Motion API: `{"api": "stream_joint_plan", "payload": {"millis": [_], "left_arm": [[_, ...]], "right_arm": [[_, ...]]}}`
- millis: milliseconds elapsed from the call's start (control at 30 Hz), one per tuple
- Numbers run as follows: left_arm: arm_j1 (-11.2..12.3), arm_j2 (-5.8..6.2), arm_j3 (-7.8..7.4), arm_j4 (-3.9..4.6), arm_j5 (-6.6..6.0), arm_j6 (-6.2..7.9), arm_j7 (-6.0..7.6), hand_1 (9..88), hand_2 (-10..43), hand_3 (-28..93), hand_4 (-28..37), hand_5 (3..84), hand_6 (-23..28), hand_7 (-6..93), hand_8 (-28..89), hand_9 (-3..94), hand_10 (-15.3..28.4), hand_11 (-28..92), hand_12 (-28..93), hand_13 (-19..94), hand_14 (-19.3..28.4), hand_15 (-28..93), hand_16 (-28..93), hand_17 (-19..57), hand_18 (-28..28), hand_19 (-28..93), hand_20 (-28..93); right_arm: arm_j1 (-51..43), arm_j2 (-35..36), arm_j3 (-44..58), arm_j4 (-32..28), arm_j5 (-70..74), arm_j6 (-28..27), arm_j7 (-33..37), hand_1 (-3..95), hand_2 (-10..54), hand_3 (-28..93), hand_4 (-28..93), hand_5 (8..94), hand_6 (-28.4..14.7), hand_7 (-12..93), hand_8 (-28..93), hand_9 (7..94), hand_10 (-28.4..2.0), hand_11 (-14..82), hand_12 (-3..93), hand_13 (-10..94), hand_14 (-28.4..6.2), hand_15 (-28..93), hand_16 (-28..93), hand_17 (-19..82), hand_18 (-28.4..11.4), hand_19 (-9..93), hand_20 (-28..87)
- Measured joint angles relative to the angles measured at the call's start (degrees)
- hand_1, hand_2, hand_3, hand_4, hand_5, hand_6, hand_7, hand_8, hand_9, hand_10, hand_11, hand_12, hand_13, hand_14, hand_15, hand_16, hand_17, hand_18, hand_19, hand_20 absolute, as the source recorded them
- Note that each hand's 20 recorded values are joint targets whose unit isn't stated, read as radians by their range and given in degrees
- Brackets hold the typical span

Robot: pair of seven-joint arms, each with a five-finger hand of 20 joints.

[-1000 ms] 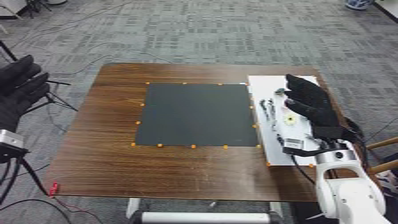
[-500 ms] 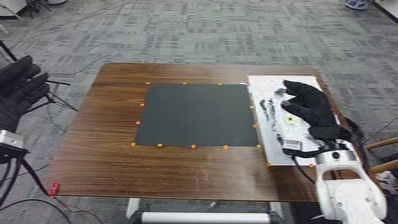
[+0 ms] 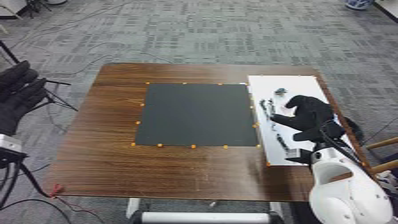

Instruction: Arrange flowers

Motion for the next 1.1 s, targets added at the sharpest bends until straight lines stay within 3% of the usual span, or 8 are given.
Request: {"api": "stream_joint_plan", "payload": {"millis": [67,133,300,367,567,800,1100], "left_arm": [[0.81,-0.04,-1.03,-0.29,-0.02,0.21,0.00,27.6,11.1,68,-25.7,38.2,8.6,4.2,-5,32.2,13.3,8,13,23,14.1,18,-1,-1.6,12.0,21,10],[1.62,-0.05,-2.02,-0.61,-0.19,0.62,0.00,27.6,11.2,68,-25.7,38.4,8.7,4.4,-5,32.2,13.3,8,13,23,14.1,18,-1,-1.6,12.0,21,10],[4.07,-0.08,-4.80,-1.52,-0.41,0.82,-0.16,27.7,11.3,68,-25.8,38.6,8.8,4.7,-5,32.4,13.5,8,13,23,14.1,18,-1,-1.6,12.0,21,10],[4.75,-0.13,-5.23,-1.72,-0.67,0.88,-0.09,27.6,11.3,68,-25.9,38.5,8.8,4.8,-5,32.4,13.6,8,13,23,14.1,18,-1,-1.6,12.0,21,10],[5.83,-0.11,-5.35,-1.76,-1.36,0.86,-0.30,27.6,11.3,68,-25.9,38.6,8.9,4.9,-5,32.3,13.9,9,13,23,14.2,19,-2,-1.6,12.0,21,10],[5.90,-0.08,-5.12,-1.76,-1.44,0.91,-0.30,27.5,11.4,69,-26.0,38.6,9.0,5.1,-5,32.2,14.2,9,13,23,14.3,19,-1,-1.7,12.0,21,10],[5.82,-0.08,-4.77,-1.76,-1.45,1.18,-0.31,27.5,11.5,69,-26.1,38.5,9.0,5.3,-5,32.1,14.3,9,13,23,14.6,20,-2,-1.7,12.0,21,10]], "right_arm": [[0.19,2.67,-1.94,-1.81,-0.01,-4.55,6.12,31.2,-9.5,68,-28,54.6,-10.5,32,-11,48.6,-23.1,48.5,32.1,39,-24.4,76,42,17,-26.7,70,37],[0.61,5.18,-4.35,-1.54,-0.12,-4.85,9.45,32.0,-9.5,69,-28,55.5,-10.5,31,-10,49.6,-23.2,48.5,31.9,40,-24.7,76,42,18,-27.0,70,37],[0.26,7.26,-5.18,0.52,-0.89,-1.71,9.64,34.2,-9.5,66,-28,56.1,-10.0,31,-10,50.5,-23.0,48.4,32.0,41,-24.2,76,42,18,-27.1,71,36],[-0.32,7.23,-4.68,1.08,-1.28,-1.76,9.20,34.4,-9.5,65,-28,55.7,-9.9,32,-10,50.2,-22.9,48.3,31.9,41,-24.1,76,41,18,-27.0,71,35],[-0.94,7.02,-4.47,3.80,-1.53,-3.50,9.09,35.1,-9.5,66,-28,55.9,-9.6,33,-10,50.6,-22.8,48.6,31.5,41,-24.1,76,41,18,-27.1,72,35],[-0.67,6.99,-5.86,5.26,-2.43,-9.45,10.81,36.1,-9.5,68,-28,56.3,-9.8,32,-11,50.8,-23.0,47.8,31.1,41,-24.2,76,40,19,-27.0,72,34],[0.49,6.65,-8.19,6.72,-3.52,-10.35,13.49,44.7,-9.5,67,-28,59.1,-8.5,35,-10,54.2,-21.9,49.8,31.2,45,-23.3,77,39,22,-27.7,75,33]]}}
